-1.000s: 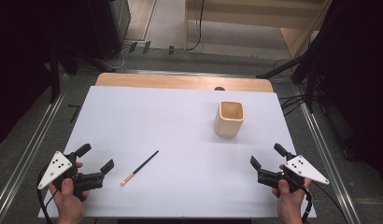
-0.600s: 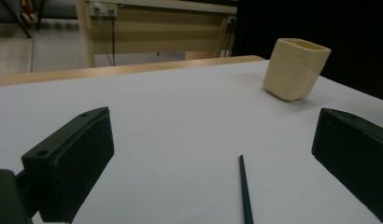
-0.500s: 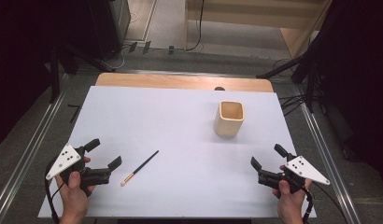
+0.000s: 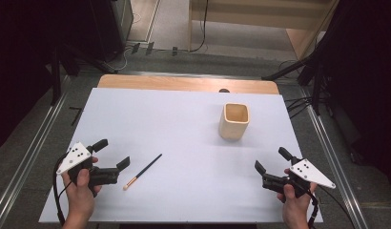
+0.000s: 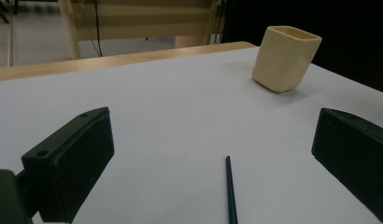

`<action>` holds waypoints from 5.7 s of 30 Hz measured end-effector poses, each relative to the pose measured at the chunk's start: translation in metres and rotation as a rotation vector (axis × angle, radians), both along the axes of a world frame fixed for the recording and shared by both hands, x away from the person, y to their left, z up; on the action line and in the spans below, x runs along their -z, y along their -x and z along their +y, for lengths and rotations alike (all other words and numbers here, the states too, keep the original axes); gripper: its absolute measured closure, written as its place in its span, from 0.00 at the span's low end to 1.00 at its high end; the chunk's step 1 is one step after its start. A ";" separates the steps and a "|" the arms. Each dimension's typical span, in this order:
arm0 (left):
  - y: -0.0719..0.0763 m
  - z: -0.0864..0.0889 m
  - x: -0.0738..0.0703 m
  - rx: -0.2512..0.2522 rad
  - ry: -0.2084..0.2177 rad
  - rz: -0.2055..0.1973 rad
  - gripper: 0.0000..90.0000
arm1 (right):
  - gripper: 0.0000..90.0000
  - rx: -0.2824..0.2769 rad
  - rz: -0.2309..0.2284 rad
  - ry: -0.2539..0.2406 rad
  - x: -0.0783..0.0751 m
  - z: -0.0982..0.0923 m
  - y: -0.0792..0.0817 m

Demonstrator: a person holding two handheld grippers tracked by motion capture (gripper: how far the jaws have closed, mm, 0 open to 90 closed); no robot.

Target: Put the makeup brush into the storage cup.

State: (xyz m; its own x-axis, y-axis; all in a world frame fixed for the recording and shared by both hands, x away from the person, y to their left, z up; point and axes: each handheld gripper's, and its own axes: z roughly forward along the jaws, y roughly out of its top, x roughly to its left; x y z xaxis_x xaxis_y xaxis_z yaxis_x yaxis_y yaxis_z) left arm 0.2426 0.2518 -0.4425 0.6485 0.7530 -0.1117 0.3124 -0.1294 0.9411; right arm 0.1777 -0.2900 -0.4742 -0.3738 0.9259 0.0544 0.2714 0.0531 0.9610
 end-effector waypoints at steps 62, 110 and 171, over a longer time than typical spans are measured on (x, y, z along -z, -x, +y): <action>-0.048 -0.077 0.000 0.156 -0.560 0.404 0.00 | 0.07 -0.031 0.042 0.022 0.006 0.003 -0.003; -0.050 -0.085 0.018 0.201 -0.793 0.708 0.78 | 0.07 -0.043 0.092 0.053 0.015 0.008 -0.007; -0.046 -0.087 -0.002 0.220 -0.639 0.519 0.93 | 0.08 -0.113 0.018 0.062 -0.021 0.046 -0.034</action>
